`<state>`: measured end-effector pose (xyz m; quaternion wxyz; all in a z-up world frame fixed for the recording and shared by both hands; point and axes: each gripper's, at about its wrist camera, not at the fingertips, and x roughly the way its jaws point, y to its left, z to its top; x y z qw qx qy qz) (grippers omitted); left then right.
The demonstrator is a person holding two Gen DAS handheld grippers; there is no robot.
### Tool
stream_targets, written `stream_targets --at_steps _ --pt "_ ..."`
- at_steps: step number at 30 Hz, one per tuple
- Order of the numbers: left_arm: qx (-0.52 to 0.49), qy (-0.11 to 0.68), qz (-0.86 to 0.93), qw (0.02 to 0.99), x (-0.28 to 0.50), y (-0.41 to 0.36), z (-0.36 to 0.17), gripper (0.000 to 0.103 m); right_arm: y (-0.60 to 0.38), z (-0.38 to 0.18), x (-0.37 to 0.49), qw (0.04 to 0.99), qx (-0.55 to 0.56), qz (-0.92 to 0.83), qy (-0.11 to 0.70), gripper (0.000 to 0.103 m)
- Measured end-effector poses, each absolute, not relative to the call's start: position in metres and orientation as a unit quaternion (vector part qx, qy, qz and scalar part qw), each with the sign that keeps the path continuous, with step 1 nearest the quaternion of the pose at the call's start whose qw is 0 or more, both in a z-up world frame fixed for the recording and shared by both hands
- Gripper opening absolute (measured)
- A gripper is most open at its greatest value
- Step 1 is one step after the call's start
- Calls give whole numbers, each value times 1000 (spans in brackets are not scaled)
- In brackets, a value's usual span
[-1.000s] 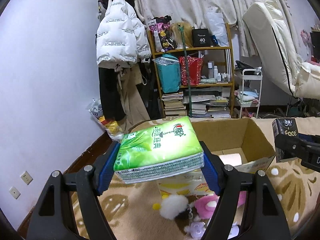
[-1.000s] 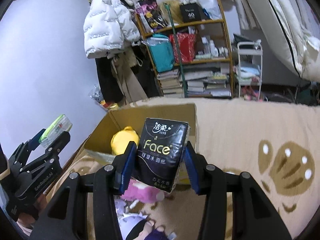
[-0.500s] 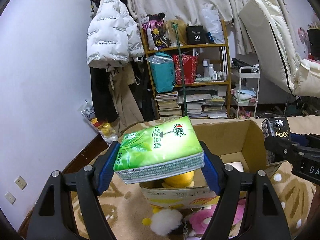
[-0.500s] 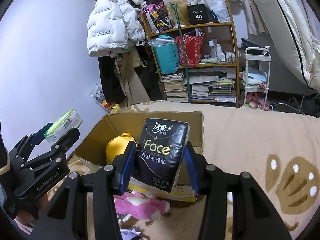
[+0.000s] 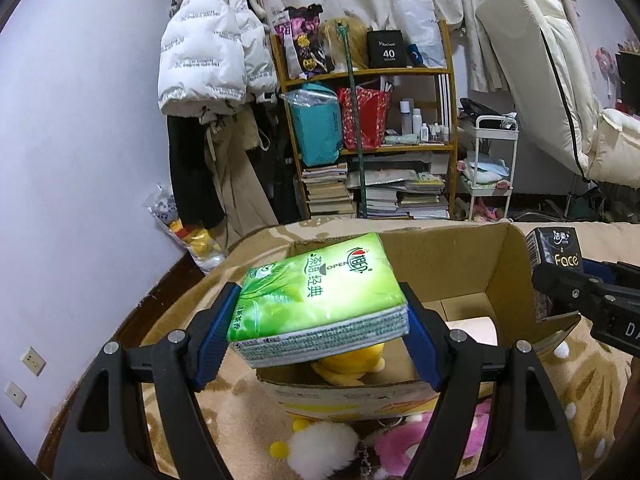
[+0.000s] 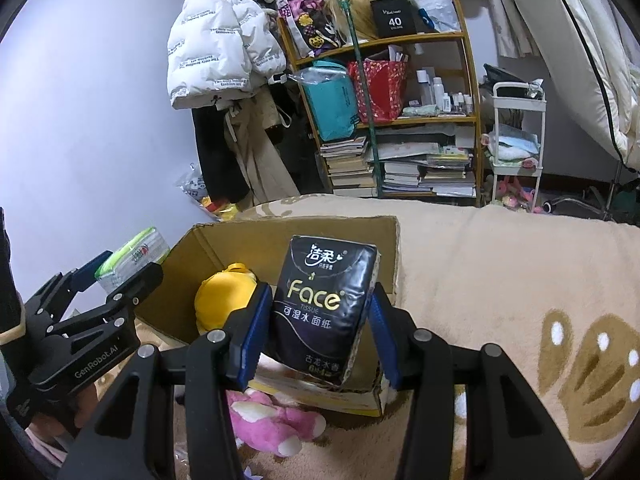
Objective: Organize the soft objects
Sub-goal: 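Drop the green pack into the box with the left tool while the right tool drops the Face pack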
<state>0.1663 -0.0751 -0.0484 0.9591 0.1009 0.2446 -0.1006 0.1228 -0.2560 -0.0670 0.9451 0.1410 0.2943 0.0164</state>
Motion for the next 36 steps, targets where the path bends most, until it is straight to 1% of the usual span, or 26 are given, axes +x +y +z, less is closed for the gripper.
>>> stream_targets --at_steps 11,13,14,17,19,21,22,23,25,27,28,29,32,36 --pt "109 258 -105 954 169 -74 -61 77 -256 -81 132 944 142 27 298 53" --pt "115 258 -103 954 167 -74 -63 80 -256 -80 133 944 139 24 297 53" --pt "117 257 -99 954 166 -74 -63 85 -255 -80 133 945 137 23 298 53" --pt "113 254 -101 955 163 -73 -61 86 -254 -80 134 944 133 24 301 54" --pt "110 255 -100 955 164 -72 -59 89 -252 -79 133 945 129 23 299 54" --pt "109 254 -97 956 164 -70 -58 96 -251 -76 132 947 125 26 296 63" --pt "108 254 -95 956 164 -69 -58 96 -251 -75 131 948 125 26 292 71" --pt "106 258 -93 956 164 -67 -58 96 -251 -75 130 949 126 26 289 75" --pt "88 274 -93 953 167 -63 -57 96 -251 -72 129 949 129 28 287 77" --pt "70 282 -94 952 168 -57 -55 97 -250 -70 127 949 129 30 287 84" --pt "66 285 -89 952 168 -54 -54 97 -250 -68 126 949 128 30 285 91" --pt "66 285 -85 952 168 -52 -53 97 -249 -66 123 951 127 30 281 95" --pt "69 291 -84 950 167 -46 -50 97 -246 -63 119 952 121 26 281 99" --pt "80 299 -84 947 158 -42 -44 97 -242 -60 111 950 121 24 289 99"
